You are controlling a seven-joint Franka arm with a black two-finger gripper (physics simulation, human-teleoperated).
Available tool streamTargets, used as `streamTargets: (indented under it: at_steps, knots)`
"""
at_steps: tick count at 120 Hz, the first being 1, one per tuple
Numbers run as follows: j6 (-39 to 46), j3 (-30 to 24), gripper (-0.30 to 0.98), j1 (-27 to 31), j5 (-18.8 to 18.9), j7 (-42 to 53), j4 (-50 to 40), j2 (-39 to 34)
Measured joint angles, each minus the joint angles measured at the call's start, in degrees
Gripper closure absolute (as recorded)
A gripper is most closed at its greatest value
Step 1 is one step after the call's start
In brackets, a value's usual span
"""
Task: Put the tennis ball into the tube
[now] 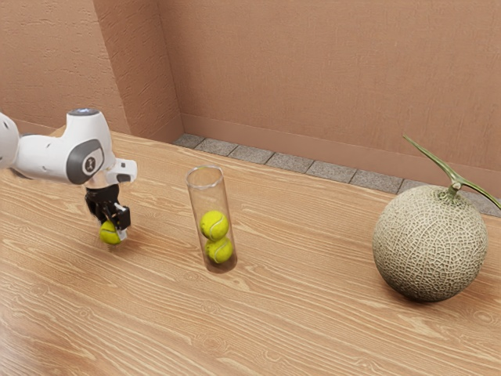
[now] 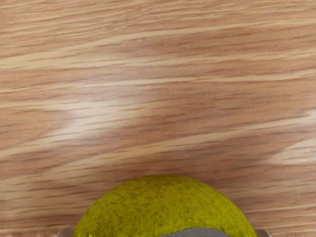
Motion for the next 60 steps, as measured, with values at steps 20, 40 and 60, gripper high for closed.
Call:
streamTargets:
  at_steps: [20, 40, 60]
  knots:
    - [-1.7, -5.1, 0.48, 0.3, 0.1, -0.9, -1.0, -8.6]
    - [-4.2, -10.9, 0.49, 0.5, -2.8, -1.9, -1.3, -17.9]
    - [-6.1, -14.9, 0.49, -0.7, -6.4, -2.8, -0.9, -23.6]
